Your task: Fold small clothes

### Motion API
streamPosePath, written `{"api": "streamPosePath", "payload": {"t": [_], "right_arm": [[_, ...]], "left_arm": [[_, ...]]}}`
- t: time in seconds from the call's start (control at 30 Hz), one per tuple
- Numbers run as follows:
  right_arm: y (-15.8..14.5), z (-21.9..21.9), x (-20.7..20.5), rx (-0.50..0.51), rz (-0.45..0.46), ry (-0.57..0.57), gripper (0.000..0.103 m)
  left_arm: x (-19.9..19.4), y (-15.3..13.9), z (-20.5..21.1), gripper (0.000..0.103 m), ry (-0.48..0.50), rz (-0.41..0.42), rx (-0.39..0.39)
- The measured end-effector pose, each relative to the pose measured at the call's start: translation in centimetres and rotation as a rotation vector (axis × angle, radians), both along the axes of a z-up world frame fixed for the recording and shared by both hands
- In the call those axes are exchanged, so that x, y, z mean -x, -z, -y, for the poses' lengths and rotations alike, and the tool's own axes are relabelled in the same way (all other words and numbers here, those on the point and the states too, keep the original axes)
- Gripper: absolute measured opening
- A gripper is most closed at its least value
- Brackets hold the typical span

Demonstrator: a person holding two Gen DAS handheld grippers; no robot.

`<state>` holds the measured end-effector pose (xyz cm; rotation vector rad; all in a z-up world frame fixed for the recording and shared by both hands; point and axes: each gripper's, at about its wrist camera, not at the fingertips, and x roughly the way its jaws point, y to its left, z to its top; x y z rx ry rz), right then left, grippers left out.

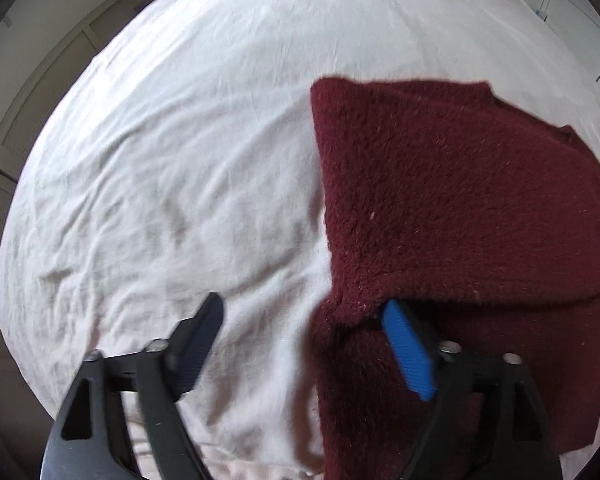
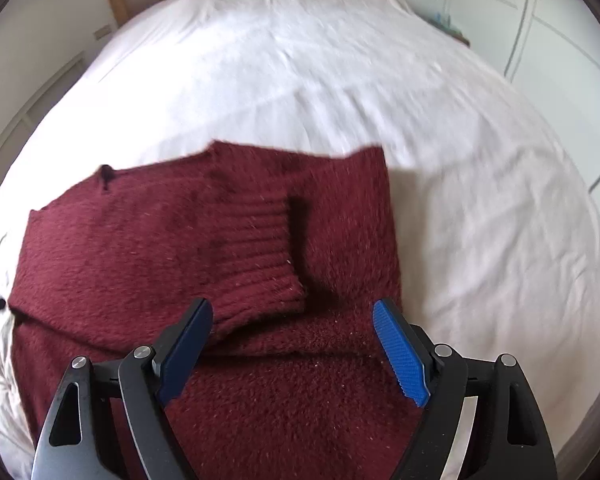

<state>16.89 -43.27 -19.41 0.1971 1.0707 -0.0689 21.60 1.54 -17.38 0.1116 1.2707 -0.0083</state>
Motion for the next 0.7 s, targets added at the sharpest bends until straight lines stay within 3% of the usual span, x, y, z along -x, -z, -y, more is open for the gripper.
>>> {"api": "streamPosePath", "payload": {"t": [0.03, 0.13, 0.3, 0.47, 0.63, 0.7], "right_arm": [[-0.7, -0.5, 0.1, 0.009, 0.008, -0.010, 0.086], [-2.3, -2.2, -0.3, 0.025, 0.039, -0.051, 0.087], [-2.6, -6.3, -1.8, 0.079, 0.085, -0.116, 0.087], [1.2, -9.7, -3.3, 0.095, 0.027, -0.177, 0.087], [5.1, -9.6, -3.5, 0.092, -0.024, -0.167, 0.087], [5.2, -8.4, -3.1, 0.086, -0.007, -0.147, 0.087]], "left_arm": [[0.2, -1.3, 0.1, 0.102, 0.005, 0.035, 0.016], [0.3, -3.8, 1.3, 0.102, 0.022, 0.114, 0.065], [-1.0, -5.1, 6.5, 0.102, 0.094, 0.202, 0.101], [-2.1, -1.9, 11.3, 0.102, 0.157, 0.199, 0.090], [-1.8, 3.7, 10.9, 0.102, 0.163, 0.102, 0.070], [-1.4, 4.1, 10.4, 0.102, 0.164, 0.128, 0.063]]}}
